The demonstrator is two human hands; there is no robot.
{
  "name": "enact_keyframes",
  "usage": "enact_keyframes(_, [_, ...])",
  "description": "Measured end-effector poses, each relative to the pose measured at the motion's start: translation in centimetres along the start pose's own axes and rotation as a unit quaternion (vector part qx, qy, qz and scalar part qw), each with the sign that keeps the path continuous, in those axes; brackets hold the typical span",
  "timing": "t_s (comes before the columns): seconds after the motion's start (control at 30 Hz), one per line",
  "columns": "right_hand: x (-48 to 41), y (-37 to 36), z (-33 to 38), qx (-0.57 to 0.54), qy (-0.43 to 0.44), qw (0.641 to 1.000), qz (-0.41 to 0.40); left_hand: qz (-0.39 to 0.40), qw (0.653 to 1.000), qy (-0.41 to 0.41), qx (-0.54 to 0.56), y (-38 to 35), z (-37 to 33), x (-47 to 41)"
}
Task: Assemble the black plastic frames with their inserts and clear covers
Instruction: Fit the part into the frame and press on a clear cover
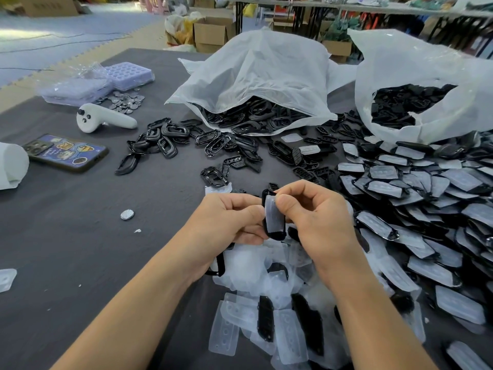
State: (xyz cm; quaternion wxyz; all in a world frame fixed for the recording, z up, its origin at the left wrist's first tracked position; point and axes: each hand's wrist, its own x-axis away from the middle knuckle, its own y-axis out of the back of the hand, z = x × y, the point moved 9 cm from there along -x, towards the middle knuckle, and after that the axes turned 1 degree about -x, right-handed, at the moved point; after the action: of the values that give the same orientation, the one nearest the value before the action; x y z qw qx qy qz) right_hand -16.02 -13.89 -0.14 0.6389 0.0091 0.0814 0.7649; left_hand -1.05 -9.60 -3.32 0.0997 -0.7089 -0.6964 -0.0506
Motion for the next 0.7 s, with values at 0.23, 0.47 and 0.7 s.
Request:
enact_keyframes(0.23, [1.3,0.7,2.0,0.108,0.097,0.984,-0.103,-0.006,1.0,-0.021,-0.014,-0.2,-0.7,0.3])
enact_keyframes(0.47, [1.9,0.6,3.0,0.147,0.124,0.973,-0.129,-0.036,0.999,-0.01,0.002,0.0,-0.4,0.3])
enact_keyframes(0.7, [1.7,0.2,2.0,0.055,0.081,0.988,-0.123,-0.096,0.993,-0.036,-0.062,0.4,-1.2,0.8])
